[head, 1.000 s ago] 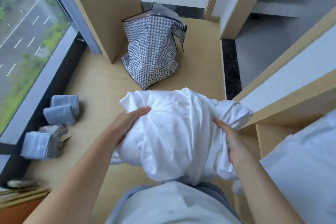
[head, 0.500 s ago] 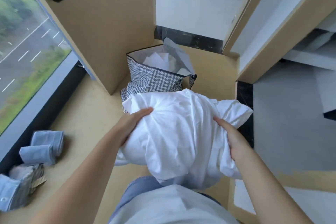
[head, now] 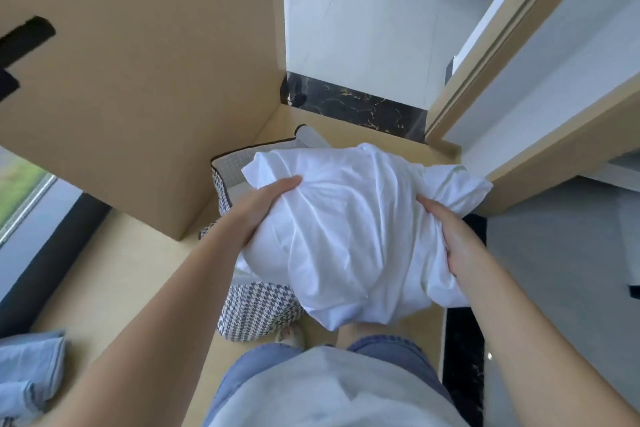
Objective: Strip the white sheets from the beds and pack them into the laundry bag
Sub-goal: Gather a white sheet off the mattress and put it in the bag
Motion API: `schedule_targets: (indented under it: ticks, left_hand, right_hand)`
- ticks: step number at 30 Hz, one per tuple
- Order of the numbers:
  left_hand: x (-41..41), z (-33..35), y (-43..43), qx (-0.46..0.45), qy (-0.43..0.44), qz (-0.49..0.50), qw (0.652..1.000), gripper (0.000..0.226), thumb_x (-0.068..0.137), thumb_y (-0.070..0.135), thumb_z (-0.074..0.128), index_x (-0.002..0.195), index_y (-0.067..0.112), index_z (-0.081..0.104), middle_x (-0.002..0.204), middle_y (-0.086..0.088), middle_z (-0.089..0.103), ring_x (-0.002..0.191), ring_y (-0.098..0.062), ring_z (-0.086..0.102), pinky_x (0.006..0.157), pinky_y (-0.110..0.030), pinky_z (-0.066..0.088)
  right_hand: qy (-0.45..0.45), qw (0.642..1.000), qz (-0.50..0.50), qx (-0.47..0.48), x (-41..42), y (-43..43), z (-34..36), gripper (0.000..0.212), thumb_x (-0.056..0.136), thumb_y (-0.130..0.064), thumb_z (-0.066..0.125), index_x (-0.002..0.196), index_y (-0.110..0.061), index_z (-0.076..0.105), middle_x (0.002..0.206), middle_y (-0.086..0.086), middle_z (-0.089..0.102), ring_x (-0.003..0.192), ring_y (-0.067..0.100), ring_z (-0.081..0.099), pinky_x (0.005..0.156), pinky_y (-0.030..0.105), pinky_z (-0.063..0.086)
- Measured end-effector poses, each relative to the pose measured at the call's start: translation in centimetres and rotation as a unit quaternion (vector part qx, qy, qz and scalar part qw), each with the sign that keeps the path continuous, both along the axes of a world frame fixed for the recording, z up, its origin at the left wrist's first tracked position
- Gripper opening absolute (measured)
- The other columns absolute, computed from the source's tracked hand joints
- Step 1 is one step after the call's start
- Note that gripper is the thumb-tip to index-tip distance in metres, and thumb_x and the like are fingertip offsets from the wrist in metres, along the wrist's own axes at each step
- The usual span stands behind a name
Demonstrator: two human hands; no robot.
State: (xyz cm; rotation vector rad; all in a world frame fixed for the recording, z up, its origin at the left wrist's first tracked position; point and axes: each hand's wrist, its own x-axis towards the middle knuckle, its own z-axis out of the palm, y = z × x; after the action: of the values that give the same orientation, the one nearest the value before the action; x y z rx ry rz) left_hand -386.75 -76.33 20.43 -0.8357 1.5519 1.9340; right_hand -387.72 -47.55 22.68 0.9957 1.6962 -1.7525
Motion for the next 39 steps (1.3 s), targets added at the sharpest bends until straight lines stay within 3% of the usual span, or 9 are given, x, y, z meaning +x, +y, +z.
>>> schedule_targets:
  ticks: [8, 13, 16, 23, 25, 27, 31, 35, 39]
  left_hand:
    - [-12.1, -5.4, 2.0, 0.002, -0.030, 0.121, 0.992, 0.070, 0.053, 0.054, 0.086, 0.111, 0.018, 0.070, 0.103, -0.009, 0.074, 0.092, -0.033, 0.071, 0.090, -0.050, 0.053]
    - [-16.3, -8.0, 3.0, 0.022, -0.073, 0.197, 0.977, 0.064, 0.060, 0.055, 0.082, 0.112, 0.020, 0.070, 0.106, -0.008, 0.073, 0.094, -0.031, 0.071, 0.091, -0.047, 0.053]
    - [-17.7, -10.6, 2.8, 0.027, -0.075, 0.243, 0.967, 0.060, 0.066, 0.054, 0.078, 0.114, 0.021, 0.068, 0.106, -0.006, 0.073, 0.097, -0.029, 0.070, 0.090, -0.046, 0.052]
    - [-13.0, -21.0, -0.6, -0.083, -0.176, 0.350, 0.916, 0.083, 0.064, 0.076, 0.066, 0.126, 0.022, 0.060, 0.123, 0.002, 0.063, 0.112, -0.022, 0.060, 0.101, -0.040, 0.043]
    - [-10.0, -24.3, -0.9, -0.137, -0.208, 0.326, 0.912, 0.055, 0.094, 0.053, 0.047, 0.132, 0.014, 0.054, 0.125, -0.005, 0.060, 0.118, -0.026, 0.055, 0.103, -0.037, 0.039]
    - [-7.2, -27.1, -1.1, -0.217, -0.286, 0.235, 0.903, 0.047, 0.103, 0.033, 0.036, 0.135, 0.002, 0.048, 0.133, -0.020, 0.053, 0.120, -0.035, 0.051, 0.099, -0.039, 0.038]
    - [-3.7, -29.7, -0.8, -0.323, -0.290, -0.017, 0.901, 0.040, 0.100, 0.023, 0.041, 0.136, 0.007, 0.045, 0.134, -0.014, 0.052, 0.112, -0.034, 0.055, 0.087, -0.039, 0.044]
    - [-1.8, -28.3, -1.1, -0.446, -0.226, -0.180, 0.847, 0.036, 0.093, 0.021, 0.048, 0.125, 0.004, 0.051, 0.120, -0.018, 0.055, 0.114, -0.037, 0.051, 0.091, -0.040, 0.042]
    - [2.5, -26.8, -3.6, -0.549, -0.177, -0.171, 0.799, 0.035, 0.082, 0.012, 0.062, 0.114, -0.004, 0.058, 0.118, -0.024, 0.058, 0.121, -0.041, 0.048, 0.098, -0.046, 0.037]
  right_hand:
    - [-0.041, 0.995, 0.088, 0.029, -18.8, 0.9, -3.9, 0.043, 0.072, -0.044, 0.077, 0.103, -0.017, 0.064, 0.097, 0.008, 0.070, 0.090, 0.030, 0.064, 0.067, 0.036, 0.046]
    - [-0.072, 0.978, 0.190, 0.040, -28.3, 0.3, -7.1, 0.056, 0.061, -0.049, 0.081, 0.108, -0.021, 0.069, 0.097, 0.006, 0.074, 0.094, 0.032, 0.068, 0.091, 0.044, 0.049]
    - [-0.063, 0.967, 0.237, 0.065, -32.9, -1.7, -9.6, 0.061, 0.055, -0.050, 0.084, 0.107, -0.023, 0.070, 0.097, 0.004, 0.075, 0.091, 0.031, 0.070, 0.092, 0.046, 0.049]
    - [-0.037, 0.930, 0.353, 0.098, -33.6, -12.0, -18.5, 0.063, 0.057, -0.040, 0.087, 0.110, -0.015, 0.065, 0.098, 0.002, 0.073, 0.083, 0.023, 0.071, 0.071, 0.034, 0.058]
    - [-0.023, 0.917, 0.385, 0.100, -30.9, -15.0, -22.1, 0.069, 0.057, -0.039, 0.089, 0.115, -0.014, 0.061, 0.101, 0.000, 0.070, 0.085, 0.019, 0.070, 0.064, 0.028, 0.058]
    - [-0.002, 0.897, 0.426, 0.118, -27.2, -17.4, -25.6, 0.079, 0.057, -0.040, 0.088, 0.124, -0.016, 0.053, 0.109, -0.003, 0.064, 0.090, 0.016, 0.064, 0.052, 0.022, 0.051]
    - [0.051, 0.795, 0.578, 0.175, -18.2, -21.4, -31.7, 0.059, 0.072, -0.041, 0.077, 0.119, -0.017, 0.051, 0.108, -0.002, 0.060, 0.103, 0.024, 0.060, 0.076, 0.026, 0.046]
    - [0.084, 0.679, 0.717, 0.133, -10.0, -25.7, -34.7, 0.041, 0.082, -0.048, 0.066, 0.101, -0.020, 0.043, 0.110, 0.003, 0.061, 0.105, 0.027, 0.058, 0.077, 0.032, 0.037]
    - [0.116, 0.667, 0.731, 0.083, -7.3, -27.7, -36.3, 0.054, 0.082, -0.045, 0.068, 0.122, -0.014, 0.050, 0.121, 0.005, 0.058, 0.114, 0.026, 0.054, 0.092, 0.038, 0.043]
